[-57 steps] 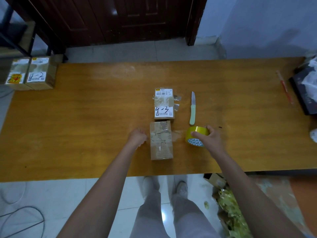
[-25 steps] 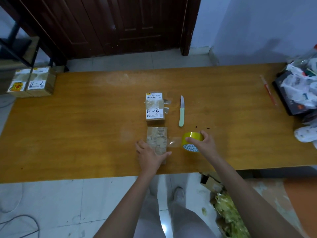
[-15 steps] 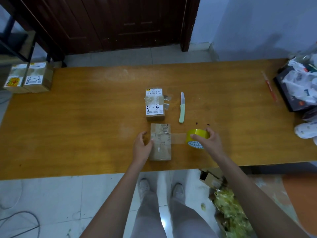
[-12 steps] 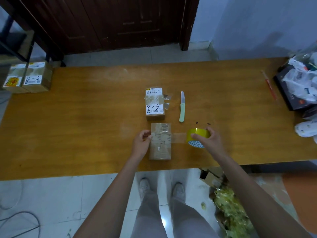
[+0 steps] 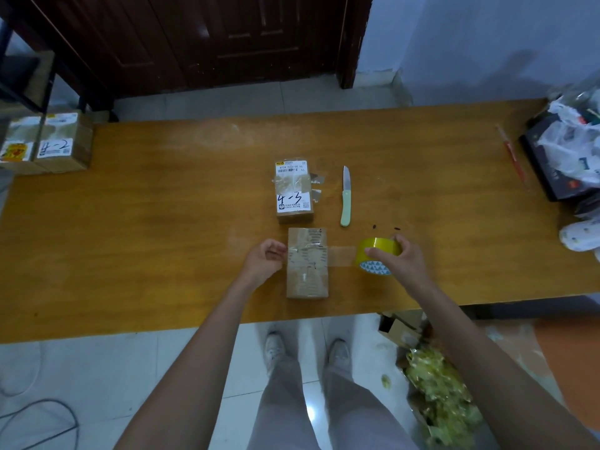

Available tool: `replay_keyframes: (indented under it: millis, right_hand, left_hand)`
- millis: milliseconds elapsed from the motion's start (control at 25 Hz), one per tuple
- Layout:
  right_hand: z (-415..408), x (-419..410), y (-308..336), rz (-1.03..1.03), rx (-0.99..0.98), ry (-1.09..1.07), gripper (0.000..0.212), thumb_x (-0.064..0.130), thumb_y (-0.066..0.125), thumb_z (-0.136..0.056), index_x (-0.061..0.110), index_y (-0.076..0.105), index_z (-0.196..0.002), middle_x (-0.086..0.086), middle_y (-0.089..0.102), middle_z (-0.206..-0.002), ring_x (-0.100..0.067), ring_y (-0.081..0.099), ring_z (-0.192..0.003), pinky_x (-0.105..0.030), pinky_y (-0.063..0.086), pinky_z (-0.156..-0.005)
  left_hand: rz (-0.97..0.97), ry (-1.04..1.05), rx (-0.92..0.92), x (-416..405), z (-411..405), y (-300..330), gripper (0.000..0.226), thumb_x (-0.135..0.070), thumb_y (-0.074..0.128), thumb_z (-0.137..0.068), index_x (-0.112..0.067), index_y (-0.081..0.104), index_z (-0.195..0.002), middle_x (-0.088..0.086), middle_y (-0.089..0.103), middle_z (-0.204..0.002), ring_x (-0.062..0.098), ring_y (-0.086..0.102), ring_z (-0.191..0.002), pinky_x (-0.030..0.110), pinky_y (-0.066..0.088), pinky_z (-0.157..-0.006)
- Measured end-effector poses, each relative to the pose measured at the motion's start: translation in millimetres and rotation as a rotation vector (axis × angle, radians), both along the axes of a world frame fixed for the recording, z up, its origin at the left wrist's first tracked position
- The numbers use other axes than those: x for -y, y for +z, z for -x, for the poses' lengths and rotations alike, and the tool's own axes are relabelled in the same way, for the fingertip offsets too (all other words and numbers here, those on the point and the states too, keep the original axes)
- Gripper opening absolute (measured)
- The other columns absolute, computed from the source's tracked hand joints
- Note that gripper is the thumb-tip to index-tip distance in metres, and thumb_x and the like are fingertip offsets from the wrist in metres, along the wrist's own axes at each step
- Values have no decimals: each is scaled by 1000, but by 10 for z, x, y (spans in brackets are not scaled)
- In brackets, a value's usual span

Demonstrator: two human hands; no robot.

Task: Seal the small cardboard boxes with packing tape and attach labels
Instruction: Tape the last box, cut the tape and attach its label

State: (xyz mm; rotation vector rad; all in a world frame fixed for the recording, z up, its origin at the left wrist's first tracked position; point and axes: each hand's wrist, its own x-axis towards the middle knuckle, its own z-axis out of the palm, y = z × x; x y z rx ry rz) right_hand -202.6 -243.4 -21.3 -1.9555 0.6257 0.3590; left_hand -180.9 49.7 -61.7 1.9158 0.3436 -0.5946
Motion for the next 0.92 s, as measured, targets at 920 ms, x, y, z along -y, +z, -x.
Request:
replay_keyframes:
  millis: [920]
  right_hand:
    - [-152, -16, -23, 59, 11, 50, 40, 32, 81, -75, 16, 47, -90, 6, 52, -77, -6, 53, -63, -17, 45, -48]
  left_hand:
    - [-344, -780, -58, -66, -609, 93, 16, -7, 66, -88, -19, 67, -79, -1, 65, -98, 17, 61, -92, 30, 51, -81]
